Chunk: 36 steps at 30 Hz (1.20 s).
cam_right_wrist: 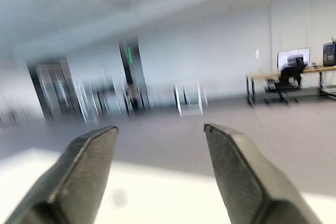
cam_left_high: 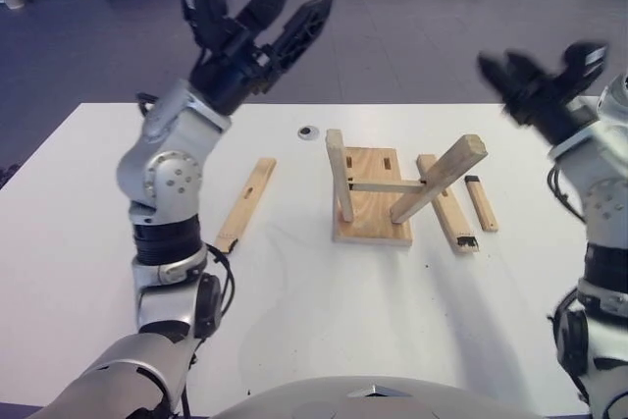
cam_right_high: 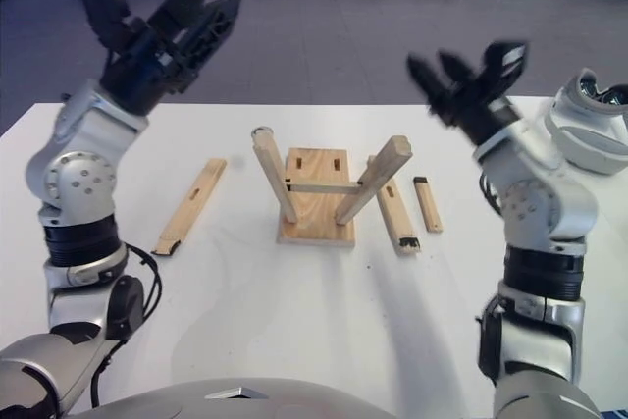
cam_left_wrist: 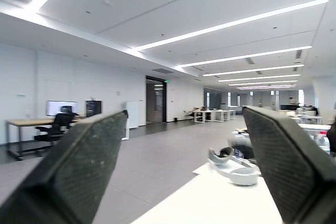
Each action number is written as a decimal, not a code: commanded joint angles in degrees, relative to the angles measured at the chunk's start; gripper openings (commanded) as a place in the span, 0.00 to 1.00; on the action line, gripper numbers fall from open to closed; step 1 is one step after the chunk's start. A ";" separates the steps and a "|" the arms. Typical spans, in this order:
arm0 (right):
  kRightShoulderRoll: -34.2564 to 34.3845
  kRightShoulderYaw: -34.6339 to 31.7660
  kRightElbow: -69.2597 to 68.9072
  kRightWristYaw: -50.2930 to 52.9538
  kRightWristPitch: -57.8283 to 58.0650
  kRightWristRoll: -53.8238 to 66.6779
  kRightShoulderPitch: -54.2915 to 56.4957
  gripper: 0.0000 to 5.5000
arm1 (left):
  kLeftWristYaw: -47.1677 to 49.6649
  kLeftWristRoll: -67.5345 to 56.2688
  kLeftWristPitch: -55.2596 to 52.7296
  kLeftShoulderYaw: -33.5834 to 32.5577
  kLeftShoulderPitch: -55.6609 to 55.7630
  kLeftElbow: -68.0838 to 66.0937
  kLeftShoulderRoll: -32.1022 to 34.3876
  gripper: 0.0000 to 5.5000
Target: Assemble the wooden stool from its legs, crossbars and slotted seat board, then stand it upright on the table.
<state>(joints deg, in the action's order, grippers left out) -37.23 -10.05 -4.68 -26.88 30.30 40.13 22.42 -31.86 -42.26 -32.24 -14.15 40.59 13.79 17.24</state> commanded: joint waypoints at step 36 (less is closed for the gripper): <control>-5.82 18.97 16.74 -21.58 -29.19 -38.04 -2.88 0.56 | -25.52 41.26 53.84 20.70 -2.33 -60.27 20.59 0.73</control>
<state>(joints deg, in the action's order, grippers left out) -47.85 5.76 3.03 -50.06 3.78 5.27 15.01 -50.53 2.33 24.20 6.35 43.25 -55.01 36.82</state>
